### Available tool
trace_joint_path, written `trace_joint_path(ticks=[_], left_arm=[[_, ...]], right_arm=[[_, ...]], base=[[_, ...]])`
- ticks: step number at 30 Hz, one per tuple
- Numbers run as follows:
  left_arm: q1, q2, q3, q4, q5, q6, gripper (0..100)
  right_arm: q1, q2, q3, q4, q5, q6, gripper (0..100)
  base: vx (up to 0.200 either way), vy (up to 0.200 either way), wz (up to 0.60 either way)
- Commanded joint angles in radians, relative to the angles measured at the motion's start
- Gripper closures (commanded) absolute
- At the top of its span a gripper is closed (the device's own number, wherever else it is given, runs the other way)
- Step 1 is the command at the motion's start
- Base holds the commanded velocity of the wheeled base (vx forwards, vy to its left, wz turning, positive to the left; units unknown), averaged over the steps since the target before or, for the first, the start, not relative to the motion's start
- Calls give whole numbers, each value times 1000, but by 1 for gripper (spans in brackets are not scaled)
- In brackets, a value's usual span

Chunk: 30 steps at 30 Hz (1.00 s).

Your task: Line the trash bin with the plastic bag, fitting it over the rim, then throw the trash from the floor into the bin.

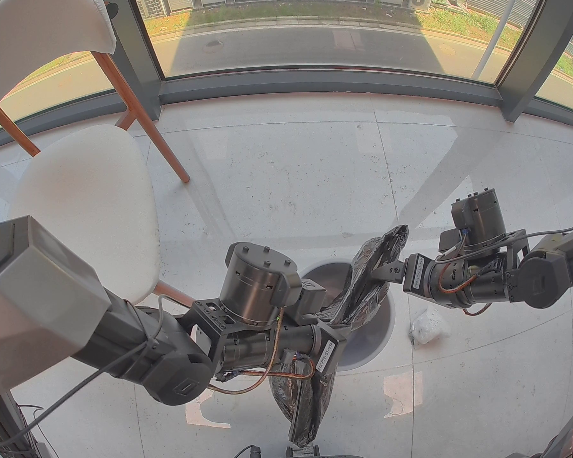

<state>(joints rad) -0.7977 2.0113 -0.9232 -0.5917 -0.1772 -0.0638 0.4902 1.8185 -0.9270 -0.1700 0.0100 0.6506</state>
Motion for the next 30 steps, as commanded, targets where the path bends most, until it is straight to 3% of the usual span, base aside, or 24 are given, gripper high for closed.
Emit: trace_joint_path(ticks=[1, 2, 3, 8, 19, 30], left_arm=[[-2, -2, -2, 0, 1, -1, 100], [-2, -3, 4, 0, 1, 1, 100], [-2, -3, 4, 0, 1, 1, 100], [-8, -9, 6, 0, 1, 2, 100], [-6, -9, 4, 0, 1, 7, 100], [26, 3, -20, 0, 8, 6, 100]], right_arm=[[1, 33, -1, -2, -12, -8, 0], [2, 45, -3, -28, -22, -11, 0], [4, 50, -3, -51, -24, -9, 100], [10, 53, -1, -131, -25, -9, 100], [11, 59, -3, -134, -25, -5, 100], [4, 148, -130, -132, -22, -14, 100]], base=[[0, 0, 0], [0, 0, 0], [0, 0, 0], [0, 0, 0], [0, 0, 0], [0, 0, 0]])
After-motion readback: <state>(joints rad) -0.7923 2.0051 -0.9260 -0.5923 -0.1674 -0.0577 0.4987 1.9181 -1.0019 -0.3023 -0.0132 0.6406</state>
